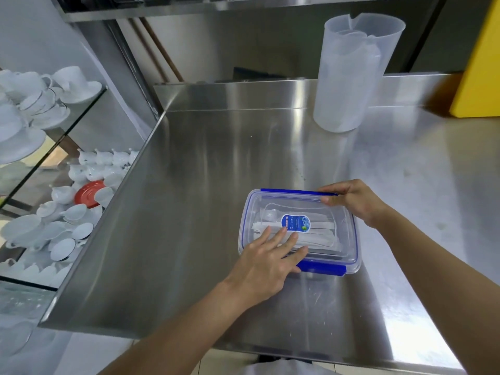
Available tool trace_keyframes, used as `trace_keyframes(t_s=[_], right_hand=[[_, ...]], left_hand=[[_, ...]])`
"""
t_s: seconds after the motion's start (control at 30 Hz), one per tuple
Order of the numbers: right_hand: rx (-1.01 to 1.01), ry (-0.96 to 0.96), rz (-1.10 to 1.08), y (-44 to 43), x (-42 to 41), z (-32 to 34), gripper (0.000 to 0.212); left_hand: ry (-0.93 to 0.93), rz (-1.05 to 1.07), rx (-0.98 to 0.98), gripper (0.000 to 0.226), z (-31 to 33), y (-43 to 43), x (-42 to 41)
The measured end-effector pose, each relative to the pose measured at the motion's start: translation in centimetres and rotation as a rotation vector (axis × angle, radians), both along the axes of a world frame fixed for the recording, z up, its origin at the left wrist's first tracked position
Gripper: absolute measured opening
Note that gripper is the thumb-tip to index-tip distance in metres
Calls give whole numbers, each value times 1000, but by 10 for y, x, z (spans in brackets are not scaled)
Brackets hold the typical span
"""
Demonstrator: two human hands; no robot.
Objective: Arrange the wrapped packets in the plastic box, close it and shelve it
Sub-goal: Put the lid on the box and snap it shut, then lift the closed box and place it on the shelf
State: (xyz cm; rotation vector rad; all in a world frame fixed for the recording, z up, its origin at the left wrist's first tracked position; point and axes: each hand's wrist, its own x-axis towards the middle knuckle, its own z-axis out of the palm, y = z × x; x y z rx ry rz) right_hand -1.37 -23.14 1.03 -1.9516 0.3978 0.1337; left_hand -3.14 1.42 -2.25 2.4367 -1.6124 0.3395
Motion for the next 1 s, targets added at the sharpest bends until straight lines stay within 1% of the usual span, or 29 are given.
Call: trace_keyframes(t_s=[0.07, 0.13, 0.2, 0.23, 0.27, 0.3, 0.37, 0.4, 0.43, 0.53, 0.6, 0.67, 0.77, 0.83, 0.87, 0.9, 0.97, 1.0], right_hand=[[-3, -8, -6, 2, -1, 0, 19], [16, -17, -26, 3, -2, 0, 21], [58, -39, -100, 4, -5, -3, 22], [67, -57, -148, 5, -7, -6, 22], [37, -77, -192, 6, -9, -9, 22], [-29, -90, -227, 9, -11, -13, 21], [-189, -109, -277, 23, -15, -20, 21], [-230, -118, -299, 32, -18, -22, 21], [-245, -124, -318, 41, -21, -24, 20], [-239, -133, -341, 62, -27, -26, 23], [-188, -132, -320, 73, -32, -25, 30], [-89, -132, -294, 80, -38, -26, 34], [50, -162, -294, 78, -50, -33, 23], [-2, -166, -279, 67, -56, -42, 14], [-67, -133, -242, 60, -59, -47, 22], [-169, -90, -162, 55, -62, -51, 35], [-412, 0, 80, 49, -65, -61, 67], [-499, 10, 171, 49, -66, -66, 80]], left_hand=[[3, -11, -27, 37, -2, 0, 0], [-20, -17, -85, 27, -6, 2, 4], [-36, 39, -137, 26, -11, 8, 13], [-53, 104, -155, 31, -14, 13, 19], [-49, 193, -147, 43, -15, 17, 24], [-16, 288, -102, 60, -12, 21, 28], [97, 434, 13, 90, -10, 28, 33], [155, 463, 55, 97, -11, 30, 35], [194, 482, 98, 99, -10, 31, 39], [153, 530, 202, 91, -5, 31, 58], [163, 572, 230, 89, -3, 30, 75], [187, 594, 248, 89, -4, 32, 89], [250, 632, 211, 91, -6, 40, 98], [346, 687, 110, 91, -6, 46, 94], [412, 712, 64, 89, -8, 50, 90], [478, 717, 54, 85, -10, 56, 87], [579, 666, 151, 81, -18, 65, 78], [616, 623, 220, 86, -22, 68, 72]])
